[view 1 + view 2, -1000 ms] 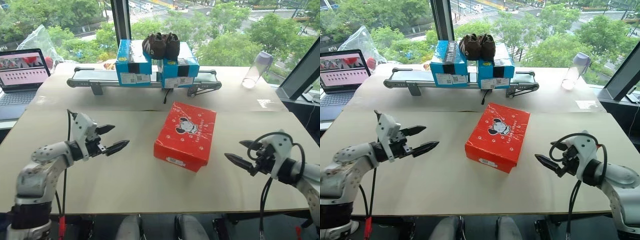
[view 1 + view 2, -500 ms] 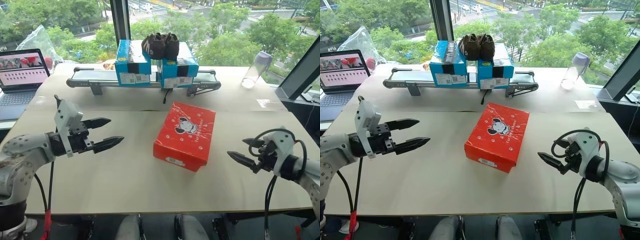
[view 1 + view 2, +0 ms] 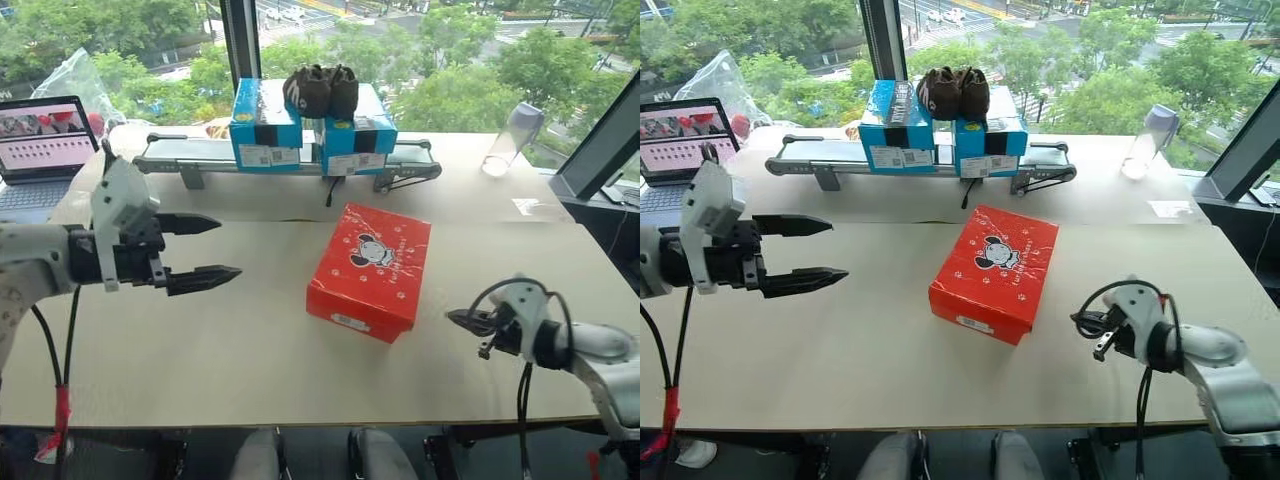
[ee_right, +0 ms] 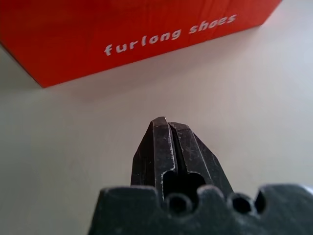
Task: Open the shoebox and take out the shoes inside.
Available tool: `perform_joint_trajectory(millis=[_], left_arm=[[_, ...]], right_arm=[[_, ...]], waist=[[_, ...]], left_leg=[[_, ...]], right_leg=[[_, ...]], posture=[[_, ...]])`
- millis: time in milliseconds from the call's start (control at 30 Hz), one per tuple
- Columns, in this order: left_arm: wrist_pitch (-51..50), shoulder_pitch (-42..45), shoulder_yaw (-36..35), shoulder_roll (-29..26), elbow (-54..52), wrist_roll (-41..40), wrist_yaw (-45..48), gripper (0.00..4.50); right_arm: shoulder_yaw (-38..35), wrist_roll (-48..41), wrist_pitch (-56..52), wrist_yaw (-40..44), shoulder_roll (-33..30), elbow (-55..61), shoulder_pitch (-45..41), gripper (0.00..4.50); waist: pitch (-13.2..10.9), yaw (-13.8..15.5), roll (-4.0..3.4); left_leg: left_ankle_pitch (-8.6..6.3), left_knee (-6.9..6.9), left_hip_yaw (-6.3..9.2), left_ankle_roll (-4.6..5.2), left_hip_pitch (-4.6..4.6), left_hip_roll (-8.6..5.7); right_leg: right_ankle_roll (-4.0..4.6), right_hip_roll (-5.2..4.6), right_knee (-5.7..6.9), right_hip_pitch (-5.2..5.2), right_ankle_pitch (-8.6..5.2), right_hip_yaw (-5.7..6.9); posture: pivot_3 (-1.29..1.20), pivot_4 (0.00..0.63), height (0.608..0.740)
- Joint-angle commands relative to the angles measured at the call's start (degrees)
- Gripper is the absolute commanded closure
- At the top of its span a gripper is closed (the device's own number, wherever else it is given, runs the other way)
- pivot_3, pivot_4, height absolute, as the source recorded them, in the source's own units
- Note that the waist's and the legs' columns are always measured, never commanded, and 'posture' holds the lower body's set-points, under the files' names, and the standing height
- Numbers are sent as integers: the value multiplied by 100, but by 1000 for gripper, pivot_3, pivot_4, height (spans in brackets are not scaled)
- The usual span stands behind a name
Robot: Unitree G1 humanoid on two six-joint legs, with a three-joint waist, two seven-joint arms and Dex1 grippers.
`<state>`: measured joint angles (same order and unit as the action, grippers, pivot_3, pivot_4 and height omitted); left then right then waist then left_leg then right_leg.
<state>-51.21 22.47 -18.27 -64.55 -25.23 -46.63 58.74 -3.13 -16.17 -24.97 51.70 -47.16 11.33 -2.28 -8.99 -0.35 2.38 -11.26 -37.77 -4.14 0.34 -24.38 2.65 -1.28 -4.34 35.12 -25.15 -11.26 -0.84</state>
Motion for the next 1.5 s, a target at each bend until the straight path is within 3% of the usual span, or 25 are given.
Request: perform_joint_trajectory(millis=[33, 267, 467, 667, 900, 1167, 1333, 1500], left_arm=[[-60, 41, -104, -181, -90, -74, 30, 0], [-7, -220, -179, -175, -160, -29, -112, 0], [102, -502, -292, -161, -173, 39, -165, 0], [49, -799, -533, -217, -320, -2, -152, 0], [-267, -1203, -1156, -281, -715, -217, -238, 0], [-615, -1546, -1674, -164, -1143, -497, -552, 0], [-693, -1603, -1744, -123, -1264, -690, -725, 0], [-522, -1434, -1408, -126, -1129, -719, -769, 0]], right_arm=[[169, 35, 200, 57, 172, -49, -352, 4473], [113, -543, -398, 149, 526, 121, -974, 4473], [-334, -1570, -1511, 115, 496, 553, -1620, 4473], [-363, -2146, -2021, -71, 739, 438, -2967, 4473], [827, -1290, -1188, 4, 1755, -748, -4854, 4473], [1391, -454, -73, 164, 2701, -2249, -5697, 4473], [1377, -263, 28, 258, 2677, -2347, -5655, 4473], [1079, -330, -346, 450, 2037, -1883, -5606, 4473]], waist=[[-1, -10, 0], [-6, -33, -6], [-8, -30, -7], [-12, -48, -11], [-17, -66, -18], [-19, -34, -20], [-19, -42, -20], [-20, -31, -22]], left_leg=[[3, 1, 1, 5, -1, 1], [23, 3, 0, 39, -3, 5], [23, 3, -1, 39, -2, 8], [23, 3, -15, 38, -1, 15], [22, 12, -23, 38, -6, 20], [23, 10, -36, 37, -49, 15], [23, 8, -39, 37, -71, 14], [25, 8, -39, 34, -70, 15]], right_leg=[[0, 1, 0, -1, 0, 2], [1, 5, -1, -3, -1, 3], [2, 3, 3, -4, 0, 2], [5, 4, 4, -11, 2, 0], [18, 10, 5, -26, 6, 5], [38, 5, 17, -75, 37, 2], [18, 4, 19, -97, 54, 2], [21, 6, 36, -103, 52, 3]], posture=[[0, 150, 740], [0, 150, 740], [0, 150, 740], [0, 150, 740], [0, 150, 740], [0, 150, 740], [0, 150, 740], [0, 150, 740]])
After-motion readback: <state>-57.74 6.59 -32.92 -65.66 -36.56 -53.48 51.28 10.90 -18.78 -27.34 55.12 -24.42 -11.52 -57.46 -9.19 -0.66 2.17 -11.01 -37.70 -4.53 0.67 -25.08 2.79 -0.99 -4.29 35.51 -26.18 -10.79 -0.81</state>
